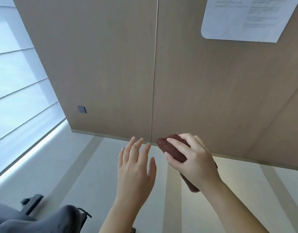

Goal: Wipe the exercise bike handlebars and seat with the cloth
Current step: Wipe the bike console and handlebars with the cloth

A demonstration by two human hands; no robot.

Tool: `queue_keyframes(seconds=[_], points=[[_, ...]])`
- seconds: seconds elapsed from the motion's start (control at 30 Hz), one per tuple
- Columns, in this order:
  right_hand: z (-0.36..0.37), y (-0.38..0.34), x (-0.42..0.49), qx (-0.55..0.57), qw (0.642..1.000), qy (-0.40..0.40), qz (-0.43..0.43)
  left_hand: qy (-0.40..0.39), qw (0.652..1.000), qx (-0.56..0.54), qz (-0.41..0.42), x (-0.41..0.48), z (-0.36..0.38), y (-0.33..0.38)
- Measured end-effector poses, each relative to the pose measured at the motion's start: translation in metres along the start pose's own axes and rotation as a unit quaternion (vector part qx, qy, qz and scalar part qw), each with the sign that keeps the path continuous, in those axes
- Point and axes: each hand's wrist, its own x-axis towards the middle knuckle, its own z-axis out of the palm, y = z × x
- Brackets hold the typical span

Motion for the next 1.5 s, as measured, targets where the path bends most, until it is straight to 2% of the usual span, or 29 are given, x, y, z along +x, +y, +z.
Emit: queue_keyframes(seconds=[0.23,0.47,0.73,1.03,1.2,1.5], points=[[0.098,-0.004,0.119,0.066,0.994,-0.019,-0.086,0.053,0.993,0.072,-0.074,0.081,0.013,-0.094],[0.185,-0.039,0.190,0.171,0.971,-0.038,-0.164,0.081,0.972,0.163,-0.151,0.118,-0.002,-0.170],[0.295,-0.087,0.266,0.287,0.927,-0.067,-0.232,0.122,0.933,0.262,-0.213,0.155,-0.004,-0.252],[0.399,-0.117,0.391,0.390,0.863,-0.094,-0.307,0.181,0.884,0.339,-0.266,0.257,0.004,-0.345],[0.435,-0.156,0.430,0.453,0.811,-0.119,-0.350,0.212,0.839,0.403,-0.297,0.272,-0.019,-0.371],[0.470,-0.250,0.432,0.538,0.723,-0.157,-0.403,0.220,0.738,0.524,-0.364,0.243,-0.098,-0.400]])
